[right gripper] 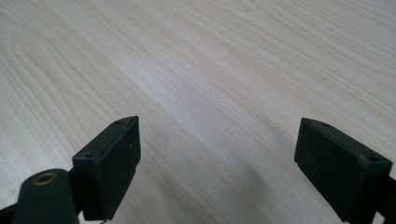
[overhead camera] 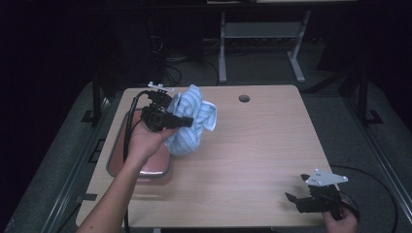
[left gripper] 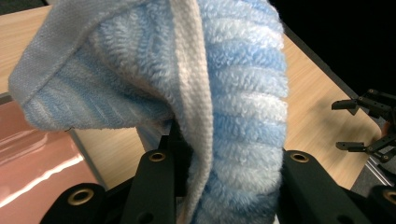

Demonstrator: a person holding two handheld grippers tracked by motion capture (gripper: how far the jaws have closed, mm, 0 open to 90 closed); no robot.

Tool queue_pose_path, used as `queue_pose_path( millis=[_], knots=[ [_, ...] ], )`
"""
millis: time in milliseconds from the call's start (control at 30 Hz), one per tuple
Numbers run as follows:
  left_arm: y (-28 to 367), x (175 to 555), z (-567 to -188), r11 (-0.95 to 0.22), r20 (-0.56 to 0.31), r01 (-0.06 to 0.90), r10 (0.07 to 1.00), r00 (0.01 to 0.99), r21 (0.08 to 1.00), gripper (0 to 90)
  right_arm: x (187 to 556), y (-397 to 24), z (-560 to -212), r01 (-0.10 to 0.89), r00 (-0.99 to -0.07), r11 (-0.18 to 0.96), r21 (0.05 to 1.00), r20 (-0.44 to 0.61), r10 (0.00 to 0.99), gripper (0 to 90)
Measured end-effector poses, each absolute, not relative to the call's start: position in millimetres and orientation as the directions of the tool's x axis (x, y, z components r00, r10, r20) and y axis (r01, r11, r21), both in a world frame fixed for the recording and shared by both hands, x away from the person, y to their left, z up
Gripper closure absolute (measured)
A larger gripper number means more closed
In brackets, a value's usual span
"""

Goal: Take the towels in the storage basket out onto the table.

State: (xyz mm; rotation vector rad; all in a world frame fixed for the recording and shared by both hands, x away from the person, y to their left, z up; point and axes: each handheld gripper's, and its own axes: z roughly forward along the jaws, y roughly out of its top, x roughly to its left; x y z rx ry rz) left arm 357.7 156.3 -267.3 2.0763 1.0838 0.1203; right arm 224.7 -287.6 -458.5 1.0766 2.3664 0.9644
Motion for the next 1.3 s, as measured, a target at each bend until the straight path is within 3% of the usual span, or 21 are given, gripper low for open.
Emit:
queue_pose_path(
  millis=[1300],
  knots=[
    [91, 383, -294, -0.415, -0.273, 0.661, 0.677, 0.684, 0.625, 67.9, 226, -288, -458, 0.502, -0.651, 0.47, 0.726, -0.041, 0.758, 13.8]
  ],
)
